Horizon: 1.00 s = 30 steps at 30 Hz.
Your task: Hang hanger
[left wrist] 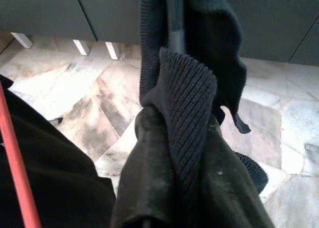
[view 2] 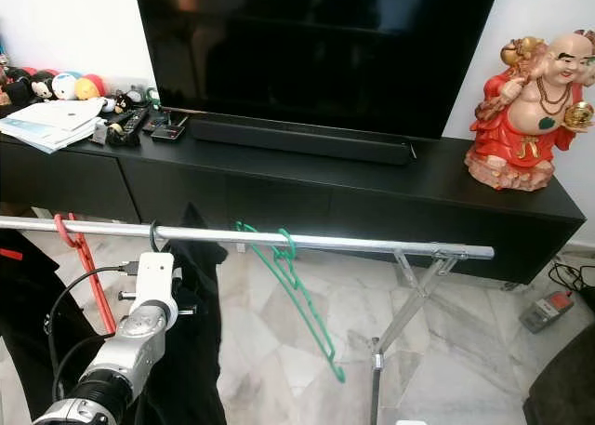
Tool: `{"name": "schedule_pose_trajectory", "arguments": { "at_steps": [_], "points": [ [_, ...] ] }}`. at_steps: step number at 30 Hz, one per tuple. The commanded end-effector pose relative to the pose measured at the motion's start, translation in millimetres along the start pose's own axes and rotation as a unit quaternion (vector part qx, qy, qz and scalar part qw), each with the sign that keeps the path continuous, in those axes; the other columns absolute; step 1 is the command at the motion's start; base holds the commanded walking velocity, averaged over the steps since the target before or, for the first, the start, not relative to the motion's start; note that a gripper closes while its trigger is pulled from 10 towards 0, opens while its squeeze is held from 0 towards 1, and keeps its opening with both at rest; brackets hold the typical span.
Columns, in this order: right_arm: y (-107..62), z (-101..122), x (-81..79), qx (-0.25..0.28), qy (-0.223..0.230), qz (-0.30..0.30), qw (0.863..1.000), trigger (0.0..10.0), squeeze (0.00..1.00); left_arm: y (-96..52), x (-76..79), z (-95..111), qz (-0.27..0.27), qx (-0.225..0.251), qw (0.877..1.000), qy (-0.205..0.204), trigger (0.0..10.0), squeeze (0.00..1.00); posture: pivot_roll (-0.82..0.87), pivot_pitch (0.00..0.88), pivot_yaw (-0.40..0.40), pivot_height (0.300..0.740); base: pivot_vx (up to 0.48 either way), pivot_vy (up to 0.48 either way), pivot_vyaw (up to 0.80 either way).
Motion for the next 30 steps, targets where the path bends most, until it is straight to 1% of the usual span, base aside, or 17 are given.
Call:
{"name": "schedule_pose_trajectory", "arguments": {
  "at_steps": [1,3,5,9,11,12,13,16,17,18,20,21,22,23,26,29,30],
  "points": [
    [-0.1,-2,0.1,-0.005,-0.003,0.0,1.0,10.0,0.0,-2.1,-2.9,0,0.01,0.009,1.0,-0.004,10.0,1.0,0.05,0.0,-0.039,0.74,0.0,0.0,0.0],
    [0.0,-2,0.0,-0.005,-0.004,0.001,1.0,10.0,0.0,-2.5,-3.1,3,0.01,0.017,1.0,0.001,10.0,1.0,0.05,0.0,-0.039,0.74,0.0,0.0,0.0],
    [-0.1,-2,-0.2,-0.005,-0.005,0.002,1.0,10.0,0.0,-7.3,-5.3,13,0.023,0.052,0.998,0.019,10.0,1.0,0.04,0.0,-0.034,0.74,0.0,0.0,0.0],
    [-0.2,-2,0.4,-0.005,-0.004,0.001,1.0,10.0,0.0,-13.1,-5.2,15,0.027,0.066,0.997,0.024,10.0,1.0,0.05,0.0,-0.035,0.74,0.0,0.0,0.0],
    [-0.3,-3,0.8,-0.006,-0.004,0.002,1.0,10.0,0.0,-20.6,-5.2,14,0.028,0.078,0.996,0.032,10.0,1.0,0.05,0.0,-0.033,0.74,0.0,0.0,0.0],
    [-0.3,-3,0.8,-0.006,-0.004,0.002,1.0,10.0,0.0,-20.6,-5.2,14,0.028,0.078,0.996,0.032,10.0,1.0,0.05,0.0,-0.033,0.74,0.0,0.0,0.0],
    [-0.4,-3,1.0,-0.006,-0.006,0.002,1.0,10.0,0.0,-26.0,-6.3,14,0.029,0.085,0.995,0.039,10.0,1.0,0.05,0.0,-0.032,0.74,0.0,0.0,0.0],
    [-0.5,-3,1.4,-0.006,-0.006,0.002,1.0,10.0,0.0,-33.1,-8.9,12,0.031,0.09,0.995,0.039,10.0,1.0,0.05,0.0,-0.032,0.74,0.0,0.0,0.0],
    [-0.6,-3,1.7,-0.007,-0.008,0.002,1.0,10.0,0.0,-39.7,-12.0,11,0.033,0.094,0.994,0.038,10.0,1.0,0.06,0.0,-0.029,0.74,0.0,0.0,0.0],
    [-0.6,-3,1.7,-0.007,-0.008,0.002,1.0,10.0,0.0,-39.7,-12.0,11,0.033,0.094,0.994,0.038,10.0,1.0,0.06,0.0,-0.029,0.74,0.0,0.0,0.0],
    [-0.6,-4,2.0,-0.008,-0.01,0.002,1.0,10.0,0.0,-51.8,-18.3,8,0.043,0.112,0.992,0.04,10.0,1.0,0.06,0.0,-0.024,0.74,0.0,0.0,0.0],
    [-0.6,-4,2.0,-0.008,-0.01,0.002,1.0,10.0,0.0,-51.8,-18.3,8,0.043,0.112,0.992,0.04,10.0,1.0,0.06,0.0,-0.024,0.74,0.0,0.0,0.0],
    [-0.6,-4,1.9,-0.008,-0.011,0.003,1.0,10.0,0.0,-55.7,-20.3,7,0.046,0.12,0.991,0.046,10.0,1.0,0.06,0.0,-0.022,0.74,0.0,0.0,0.0],
    [-0.7,-4,2.1,-0.009,-0.012,0.003,1.0,10.0,0.0,-66.2,-23.7,7,0.049,0.139,0.987,0.063,10.0,0.0,0.06,0.0,-0.022,0.74,0.0,0.0,0.0],
    [-0.8,-4,2.9,-0.009,-0.013,0.003,1.0,10.0,0.0,-79.4,-30.0,8,0.065,0.16,0.983,0.061,10.0,0.0,0.06,0.0,-0.024,0.74,0.0,0.0,0.0],
    [-1.0,-3,4.3,-0.01,-0.02,0.003,1.0,10.0,0.0,-93.2,-40.8,6,0.094,0.166,0.981,0.038,10.0,0.0,0.07,0.0,-0.025,0.74,0.0,0.0,0.0],
    [-1.0,-3,4.3,-0.01,-0.02,0.003,1.0,10.0,0.0,-93.2,-40.8,6,0.094,0.166,0.981,0.038,10.0,0.0,0.07,0.0,-0.025,0.74,0.0,0.0,0.0]
  ]
}}
Point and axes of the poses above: a point about 5 cm out from each wrist's last joint towards the gripper, its own y axis pointing out of the wrist towards the gripper, its own z axis along the axis of the wrist's last joint, x = y × z, the point moved 5 cm from there along y, pointing out of the wrist towards the gripper, and after that the axes turned 13 degrees about y, right-handed, at the moved point
